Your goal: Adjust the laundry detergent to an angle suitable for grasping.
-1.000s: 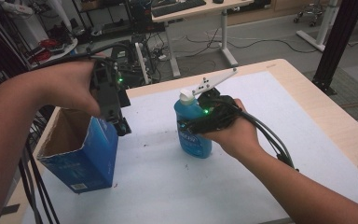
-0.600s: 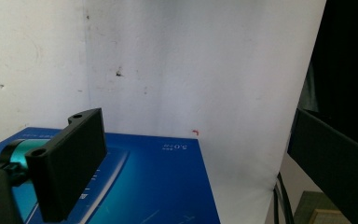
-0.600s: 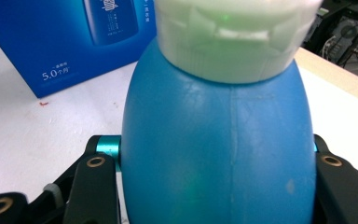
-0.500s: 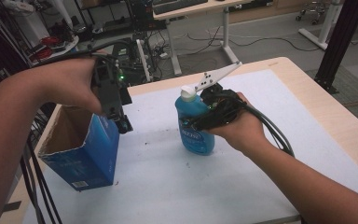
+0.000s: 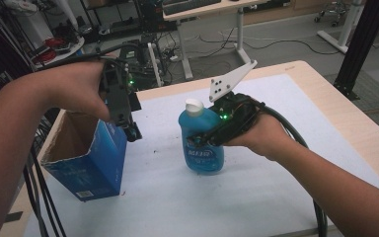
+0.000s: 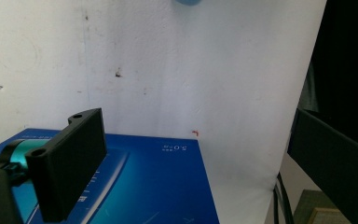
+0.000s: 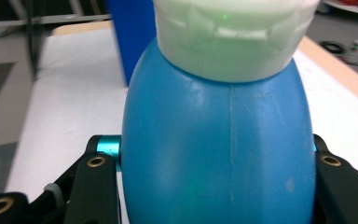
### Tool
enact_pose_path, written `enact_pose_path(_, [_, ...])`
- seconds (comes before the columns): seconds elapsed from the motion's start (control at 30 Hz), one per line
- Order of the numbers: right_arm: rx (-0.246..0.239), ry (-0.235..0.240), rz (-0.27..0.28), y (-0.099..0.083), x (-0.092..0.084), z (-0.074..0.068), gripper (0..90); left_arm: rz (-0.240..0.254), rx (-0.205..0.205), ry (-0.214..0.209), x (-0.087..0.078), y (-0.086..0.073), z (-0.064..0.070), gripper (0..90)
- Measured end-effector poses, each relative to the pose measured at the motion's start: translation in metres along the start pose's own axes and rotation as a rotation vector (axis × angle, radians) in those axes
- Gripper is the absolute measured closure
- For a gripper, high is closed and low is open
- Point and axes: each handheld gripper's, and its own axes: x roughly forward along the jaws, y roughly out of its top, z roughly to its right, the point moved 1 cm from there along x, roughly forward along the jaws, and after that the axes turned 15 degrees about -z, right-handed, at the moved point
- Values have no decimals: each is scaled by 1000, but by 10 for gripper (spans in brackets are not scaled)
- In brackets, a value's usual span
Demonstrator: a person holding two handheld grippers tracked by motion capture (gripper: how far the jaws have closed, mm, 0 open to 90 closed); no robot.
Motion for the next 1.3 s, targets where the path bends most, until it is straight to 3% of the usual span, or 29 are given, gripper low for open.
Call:
enact_pose_path(0.17, [-73, 81, -13, 1, 7, -7, 444, 5, 3, -3, 1, 0, 1, 44])
enact_pose_path(0.47, [-145, 166, -21, 4, 16, -17, 443, 8, -3, -5, 3, -4, 0, 44])
enact_pose_path(0.97, [-198, 219, -20, 1, 26, -26, 440, 11, -7, -11, 6, -6, 0, 44])
enact_pose_path(1.3, [-179, 230, -10, -1, 26, -25, 420, 11, -2, -12, 6, -5, 0, 44])
